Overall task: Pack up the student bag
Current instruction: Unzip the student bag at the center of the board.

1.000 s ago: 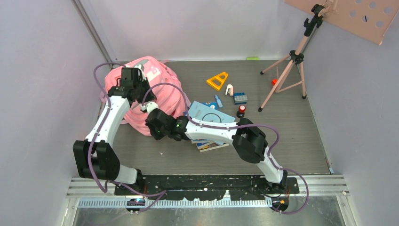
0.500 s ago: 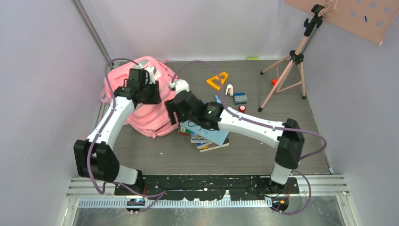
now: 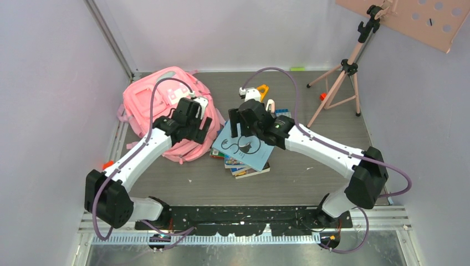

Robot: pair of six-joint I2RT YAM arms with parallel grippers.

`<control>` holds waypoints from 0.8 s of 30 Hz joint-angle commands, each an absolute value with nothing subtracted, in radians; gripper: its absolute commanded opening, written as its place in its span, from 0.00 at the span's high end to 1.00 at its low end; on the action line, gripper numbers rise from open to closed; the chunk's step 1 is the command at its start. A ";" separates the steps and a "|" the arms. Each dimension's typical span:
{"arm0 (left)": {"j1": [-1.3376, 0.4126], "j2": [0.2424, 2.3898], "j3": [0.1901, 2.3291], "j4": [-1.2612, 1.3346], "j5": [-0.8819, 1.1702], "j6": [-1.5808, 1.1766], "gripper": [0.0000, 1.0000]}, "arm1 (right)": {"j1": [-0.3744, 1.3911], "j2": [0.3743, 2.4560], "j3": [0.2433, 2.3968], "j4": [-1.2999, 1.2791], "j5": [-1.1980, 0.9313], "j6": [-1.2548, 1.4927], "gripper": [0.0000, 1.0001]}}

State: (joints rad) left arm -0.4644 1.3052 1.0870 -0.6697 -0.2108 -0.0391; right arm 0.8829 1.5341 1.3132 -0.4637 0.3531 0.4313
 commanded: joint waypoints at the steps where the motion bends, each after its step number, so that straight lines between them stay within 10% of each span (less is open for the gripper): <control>1: -0.511 1.336 1.088 -0.679 -0.305 -0.012 0.12 | 0.877 1.464 1.286 -0.407 0.331 0.470 0.15; 24: -0.528 1.417 1.048 -0.742 -0.328 -0.044 0.24 | 0.874 1.438 1.259 -0.366 0.307 0.489 0.15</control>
State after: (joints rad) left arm -0.5278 1.4128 1.0615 -0.7078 -0.3832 -0.0257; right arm 0.8791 1.4960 1.2572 -0.4118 0.3050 0.4778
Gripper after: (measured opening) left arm 0.758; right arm 0.851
